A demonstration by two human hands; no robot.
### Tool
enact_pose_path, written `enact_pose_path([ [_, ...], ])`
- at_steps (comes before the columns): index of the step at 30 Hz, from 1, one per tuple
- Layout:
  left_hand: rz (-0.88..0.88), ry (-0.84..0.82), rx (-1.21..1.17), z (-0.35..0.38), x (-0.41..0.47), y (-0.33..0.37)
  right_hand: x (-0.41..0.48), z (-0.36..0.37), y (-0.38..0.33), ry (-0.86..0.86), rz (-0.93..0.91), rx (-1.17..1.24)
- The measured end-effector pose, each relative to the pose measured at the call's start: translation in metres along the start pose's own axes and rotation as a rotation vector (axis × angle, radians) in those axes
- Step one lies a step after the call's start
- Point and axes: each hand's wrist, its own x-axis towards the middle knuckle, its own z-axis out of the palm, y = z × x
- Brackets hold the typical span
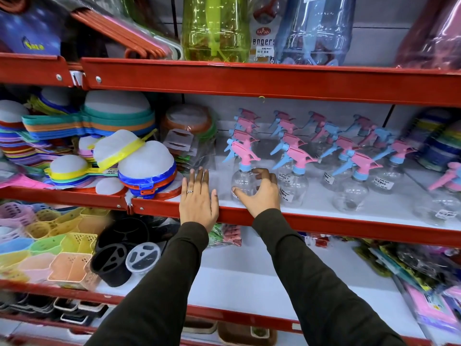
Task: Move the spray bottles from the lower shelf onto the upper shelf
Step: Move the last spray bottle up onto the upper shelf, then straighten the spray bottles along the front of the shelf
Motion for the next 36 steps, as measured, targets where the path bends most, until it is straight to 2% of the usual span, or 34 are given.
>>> enact_pose_path([
  [12, -0.046, -0.062, -0.209, -0.012, -0.002, 0.010, -0.001, -0.002, 0.000, -0.106, 0.030, 0.064],
  [18, -0.299, -0.123, -0.603, -0.018, 0.014, 0.040, -0.003, -0.012, 0.003, -0.121, 0.136, 0.170],
  [23, -0.363, -0.224, -0.875, -0.024, 0.026, 0.055, -0.003, -0.012, 0.003, -0.193, 0.201, 0.136],
  [29, -0.426, -0.222, -0.928, -0.025, 0.026, 0.062, -0.006, -0.013, 0.002, -0.244, 0.227, 0.118],
  [36, -0.379, -0.232, -0.917, -0.024, 0.021, 0.065, -0.010, -0.017, 0.001, -0.282, 0.218, 0.127],
])
